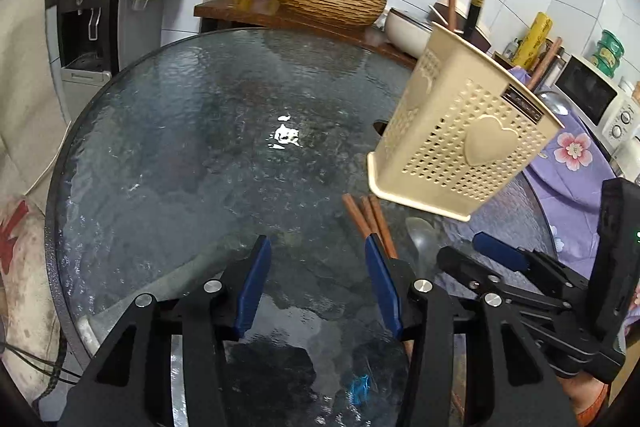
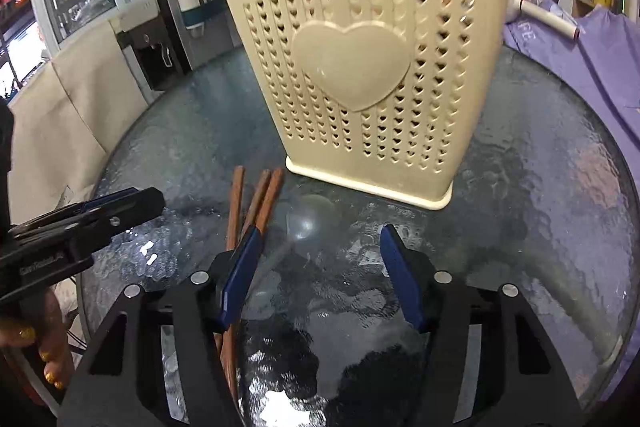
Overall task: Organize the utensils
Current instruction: 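Open both tools and move them back toward the remaining utensils, then grasp the clear plastic spoon with the right tool while the left grasps wooden chopsticks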
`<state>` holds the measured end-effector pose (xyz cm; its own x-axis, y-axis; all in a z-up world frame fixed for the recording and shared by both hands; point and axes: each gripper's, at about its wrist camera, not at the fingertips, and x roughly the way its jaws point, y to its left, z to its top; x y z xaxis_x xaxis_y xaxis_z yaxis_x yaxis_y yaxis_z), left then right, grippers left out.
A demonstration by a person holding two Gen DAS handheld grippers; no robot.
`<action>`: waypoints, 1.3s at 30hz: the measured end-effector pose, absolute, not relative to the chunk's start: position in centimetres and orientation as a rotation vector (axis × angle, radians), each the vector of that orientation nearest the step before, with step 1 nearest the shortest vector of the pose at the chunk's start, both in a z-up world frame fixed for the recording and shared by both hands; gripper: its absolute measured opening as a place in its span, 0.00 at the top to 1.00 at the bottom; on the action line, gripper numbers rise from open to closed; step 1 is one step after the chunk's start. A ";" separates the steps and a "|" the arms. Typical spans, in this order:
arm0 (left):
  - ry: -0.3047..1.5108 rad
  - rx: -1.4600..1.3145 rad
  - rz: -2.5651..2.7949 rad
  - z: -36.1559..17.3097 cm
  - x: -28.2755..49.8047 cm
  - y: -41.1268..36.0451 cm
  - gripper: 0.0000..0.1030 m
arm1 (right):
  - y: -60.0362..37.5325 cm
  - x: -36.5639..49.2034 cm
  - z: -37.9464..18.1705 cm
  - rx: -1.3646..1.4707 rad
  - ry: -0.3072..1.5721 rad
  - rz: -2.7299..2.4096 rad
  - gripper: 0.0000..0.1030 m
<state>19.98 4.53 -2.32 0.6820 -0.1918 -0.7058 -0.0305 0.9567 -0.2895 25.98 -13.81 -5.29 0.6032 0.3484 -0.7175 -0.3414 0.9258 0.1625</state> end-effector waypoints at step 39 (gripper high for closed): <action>0.975 -0.398 -0.218 -5.5 25.7 1.0 0.76 | -14.8 24.4 -2.9 -0.037 0.798 0.502 0.64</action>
<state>25.71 0.98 -5.54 0.5477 -0.3540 -0.7581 0.0022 0.9067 -0.4218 24.42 -14.76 -2.91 0.5876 0.4168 -0.6936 -0.4443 0.8826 0.1539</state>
